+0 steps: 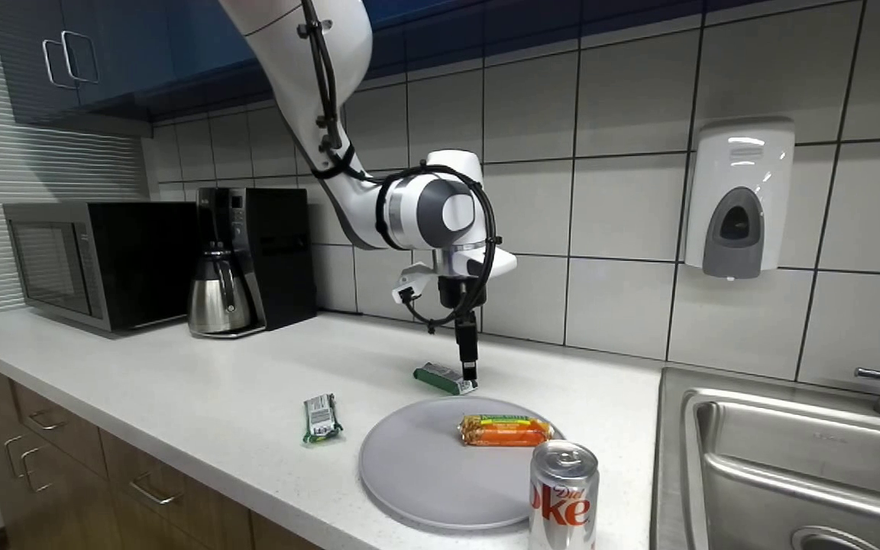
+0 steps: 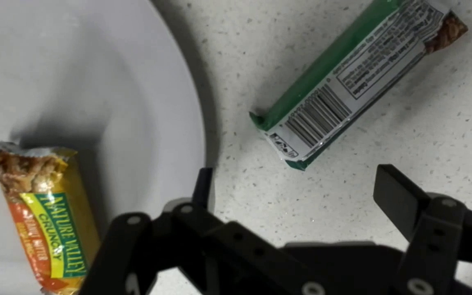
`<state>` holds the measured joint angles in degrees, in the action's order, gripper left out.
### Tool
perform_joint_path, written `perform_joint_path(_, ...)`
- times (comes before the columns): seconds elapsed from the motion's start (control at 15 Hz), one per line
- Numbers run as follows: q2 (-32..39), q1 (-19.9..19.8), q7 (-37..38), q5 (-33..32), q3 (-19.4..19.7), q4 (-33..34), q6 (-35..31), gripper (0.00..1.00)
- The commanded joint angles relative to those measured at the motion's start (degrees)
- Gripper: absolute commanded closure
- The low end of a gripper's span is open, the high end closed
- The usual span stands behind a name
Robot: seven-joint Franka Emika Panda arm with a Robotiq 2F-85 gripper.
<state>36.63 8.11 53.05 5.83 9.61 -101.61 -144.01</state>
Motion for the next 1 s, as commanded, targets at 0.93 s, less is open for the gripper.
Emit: perform_joint_path(0.93, 5.0, -0.4, 11.4, 6.3, -4.0, 8.4, 5.7, 0.0)
